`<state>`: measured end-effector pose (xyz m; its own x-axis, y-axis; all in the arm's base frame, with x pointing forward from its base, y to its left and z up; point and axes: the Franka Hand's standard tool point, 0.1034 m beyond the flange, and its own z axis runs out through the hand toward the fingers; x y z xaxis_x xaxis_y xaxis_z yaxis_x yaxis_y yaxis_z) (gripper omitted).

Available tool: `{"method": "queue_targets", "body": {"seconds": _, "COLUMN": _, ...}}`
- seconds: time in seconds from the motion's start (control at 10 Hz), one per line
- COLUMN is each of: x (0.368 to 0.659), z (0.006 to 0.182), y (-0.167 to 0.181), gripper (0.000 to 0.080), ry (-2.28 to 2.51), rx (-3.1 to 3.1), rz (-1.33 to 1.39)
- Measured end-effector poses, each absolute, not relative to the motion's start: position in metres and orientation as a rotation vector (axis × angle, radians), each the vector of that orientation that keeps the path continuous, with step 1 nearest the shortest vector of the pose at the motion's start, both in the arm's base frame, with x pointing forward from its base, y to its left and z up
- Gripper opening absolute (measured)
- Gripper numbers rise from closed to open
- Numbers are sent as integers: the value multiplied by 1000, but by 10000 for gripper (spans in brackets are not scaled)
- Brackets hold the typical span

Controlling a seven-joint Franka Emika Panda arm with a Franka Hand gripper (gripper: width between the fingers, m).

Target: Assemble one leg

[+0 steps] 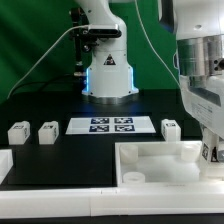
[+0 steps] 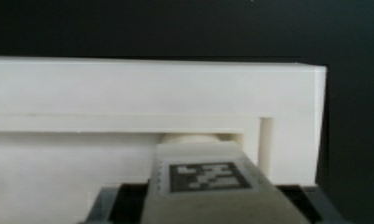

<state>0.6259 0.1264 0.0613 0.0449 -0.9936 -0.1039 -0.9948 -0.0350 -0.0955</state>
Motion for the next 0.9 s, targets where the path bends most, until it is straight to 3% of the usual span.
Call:
{"method": "queue_targets", "body": {"seconds": 0.1, "x": 626, "z": 62, "y": 126, "gripper": 288, "ry": 1984, "rx": -2252, "rz": 3}}
{"method": "queue_targets", "body": {"seconds": 0.2, "x": 624, "z": 61, "y": 126, "gripper": 413, "ry": 1735, "rx": -2450, "rz": -15}}
{"method": "queue_targets", "body": {"seconds": 0.3, "x": 624, "z": 61, "y": 122, "gripper": 413, "ry": 1443, "rx": -2637, "rz": -39}}
{"method": "queue_targets", "body": {"seconds": 0.4, "x": 624, "z": 60, "y": 121, "gripper": 556, "ry": 1275, "rx": -2725, "rz": -51}}
{"method": "queue_targets", "body": {"seconds": 0.5, "x": 624, "z": 60, "y": 121, "gripper": 629, "ry": 1148, "rx": -2783, "rz": -60}}
{"method": "queue_targets", "body": {"seconds": 0.7, "x": 624, "z": 60, "y": 120, "gripper": 645, "ry": 875, "rx": -2888, "rz": -81}}
{"method": "queue_targets", "body": {"seconds": 0.9, "x": 626, "z": 65, "y": 119, "gripper": 649, "ry": 280, "rx": -3073, "rz": -100}}
